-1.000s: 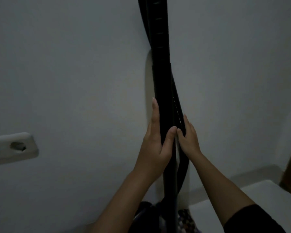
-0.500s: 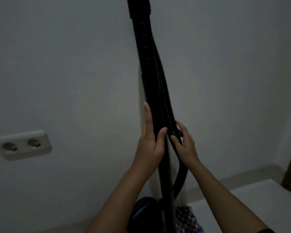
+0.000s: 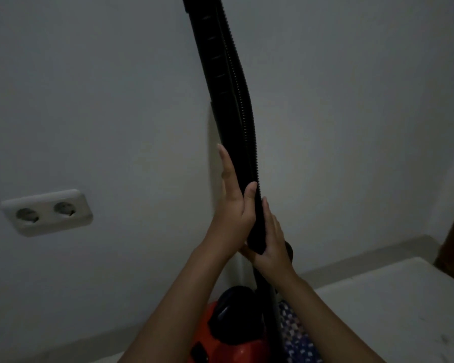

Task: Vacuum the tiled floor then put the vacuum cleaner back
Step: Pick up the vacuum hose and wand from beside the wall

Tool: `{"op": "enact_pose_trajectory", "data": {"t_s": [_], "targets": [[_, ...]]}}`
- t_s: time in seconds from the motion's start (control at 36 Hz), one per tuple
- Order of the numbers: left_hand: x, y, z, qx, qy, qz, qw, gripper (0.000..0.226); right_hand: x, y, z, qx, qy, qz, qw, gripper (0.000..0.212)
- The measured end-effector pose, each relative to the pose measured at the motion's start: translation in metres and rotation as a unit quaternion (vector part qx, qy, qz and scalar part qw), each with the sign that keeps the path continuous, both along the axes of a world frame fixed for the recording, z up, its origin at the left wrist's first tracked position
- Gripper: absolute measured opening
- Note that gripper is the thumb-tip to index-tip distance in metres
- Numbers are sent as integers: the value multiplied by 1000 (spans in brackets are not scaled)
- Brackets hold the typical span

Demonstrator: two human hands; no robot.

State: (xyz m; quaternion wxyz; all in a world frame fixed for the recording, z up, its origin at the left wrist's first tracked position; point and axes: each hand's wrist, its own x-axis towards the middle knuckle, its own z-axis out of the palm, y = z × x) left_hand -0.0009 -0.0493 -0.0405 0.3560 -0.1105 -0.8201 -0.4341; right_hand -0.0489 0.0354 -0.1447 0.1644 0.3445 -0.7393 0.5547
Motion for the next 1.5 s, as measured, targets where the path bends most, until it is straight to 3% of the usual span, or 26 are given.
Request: {"op": "enact_pose_trajectory", "data": {"t_s": [0.36,0.56,0.75,1.03,1.17,1.28,1.42,1.5], "targets": [[32,-54,30,42,66,72,994,95,6,-38,-8,62,29,91,993,92],[49,-75,-7,148,109,97,978,97,1,-28,-12,146,79,102,981,91],[48,-66,-61,297,82,124,943,96,-25,-14,-33,242,123,103,957,86],[54,-71,-108,317,66,139,936,93,-36,-22,-63,281,136,98,945,85],[72,-84,-147,259,19,143,955,65,-35,-31,-60,280,155,84,944,84],[77,-88,-188,164,-130,134,969,50,-36,-33,-56,277,157,83,944,83],[51,-84,-238,-25,-351,66,934,79,-37,-23,-55,276,158,88,944,80],[30,-80,-260,-122,-423,44,897,82,-38,-16,-54,273,150,84,947,80]]}}
